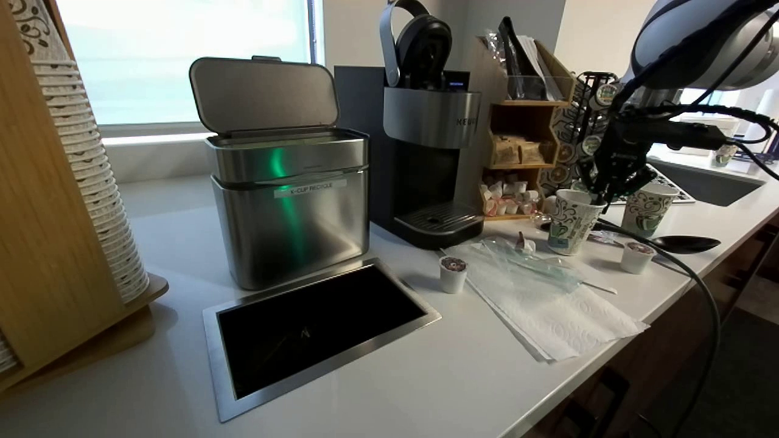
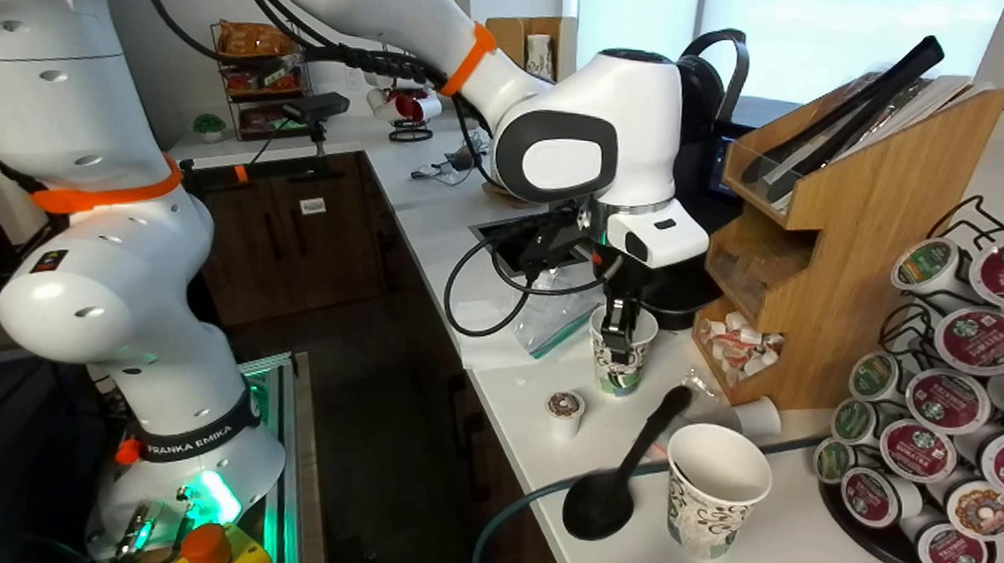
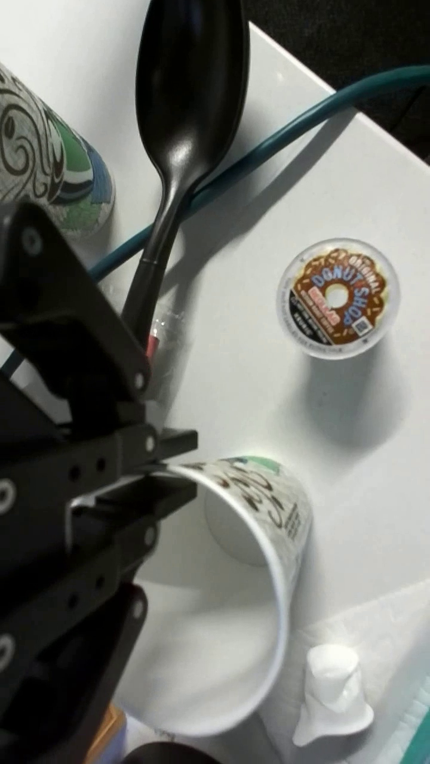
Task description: Stack the coffee cups together.
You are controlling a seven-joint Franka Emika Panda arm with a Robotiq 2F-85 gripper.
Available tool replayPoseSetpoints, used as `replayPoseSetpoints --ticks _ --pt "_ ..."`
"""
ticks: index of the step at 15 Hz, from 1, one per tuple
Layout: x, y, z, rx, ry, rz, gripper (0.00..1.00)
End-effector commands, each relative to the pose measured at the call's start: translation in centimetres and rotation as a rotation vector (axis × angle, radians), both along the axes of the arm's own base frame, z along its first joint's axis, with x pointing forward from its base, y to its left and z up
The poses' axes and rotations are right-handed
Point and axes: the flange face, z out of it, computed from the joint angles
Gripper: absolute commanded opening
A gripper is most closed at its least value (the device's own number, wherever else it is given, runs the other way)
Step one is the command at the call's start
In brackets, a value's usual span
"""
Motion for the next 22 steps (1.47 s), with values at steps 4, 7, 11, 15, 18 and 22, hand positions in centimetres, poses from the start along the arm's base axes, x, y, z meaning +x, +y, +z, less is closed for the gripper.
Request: replayPoseSetpoints --ticks 4,7,11,15,18,22 --pt "-2.1 0.2 4.0 -0.062 -0.069 0.157 0.01" --pt "-4.5 1.0 6.4 -0.131 -0.035 0.321 0.01" --pt "-9.2 0.0 10.7 -0.224 -0.025 0.522 0.01" --pt "-12.9 -4.5 16.0 -0.354 -0.107 0.347 0.01" --pt "-15.3 -8.3 18.1 -0.362 -0.155 0.167 0.01" --pt "-16.3 -11.1 18.8 -0.496 -0.201 0.001 0.01"
